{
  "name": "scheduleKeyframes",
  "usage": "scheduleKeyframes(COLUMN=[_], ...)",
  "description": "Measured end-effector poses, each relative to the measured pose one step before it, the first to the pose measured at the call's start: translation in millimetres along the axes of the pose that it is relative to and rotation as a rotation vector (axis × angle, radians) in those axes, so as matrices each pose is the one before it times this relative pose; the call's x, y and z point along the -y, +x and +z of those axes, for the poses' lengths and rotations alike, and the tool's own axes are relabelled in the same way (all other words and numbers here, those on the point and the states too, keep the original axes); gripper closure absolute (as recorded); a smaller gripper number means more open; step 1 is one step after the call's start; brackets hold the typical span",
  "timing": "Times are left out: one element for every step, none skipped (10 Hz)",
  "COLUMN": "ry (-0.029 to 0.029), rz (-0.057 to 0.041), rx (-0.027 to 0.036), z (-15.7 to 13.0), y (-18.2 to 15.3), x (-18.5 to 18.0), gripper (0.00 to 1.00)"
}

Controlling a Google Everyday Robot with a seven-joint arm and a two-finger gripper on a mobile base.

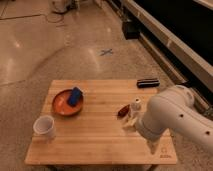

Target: Move the arm in a circular motion

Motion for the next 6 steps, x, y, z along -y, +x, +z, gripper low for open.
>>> scheduleKeyframes(ry=[-0.01246, -0.01191, -0.01448, -0.01182, -0.00924, -0.0072], rz=[0.04273, 0.02728, 0.02354, 0.00584, -0.00802, -0.03447], rx=[-0.02178, -0.02043, -0.02631, -0.025, -0.02484, -0.01695], z=[-3.05, -2.68, -3.03, -3.04, -3.32, -2.85], y=[25.94, 22.0, 27.01, 22.2, 17.67, 6.62], x=[-16.78, -8.29, -1.42, 9.7, 23.96, 41.89], gripper=[0.2, 0.2, 0.2, 0.2, 0.2, 0.2])
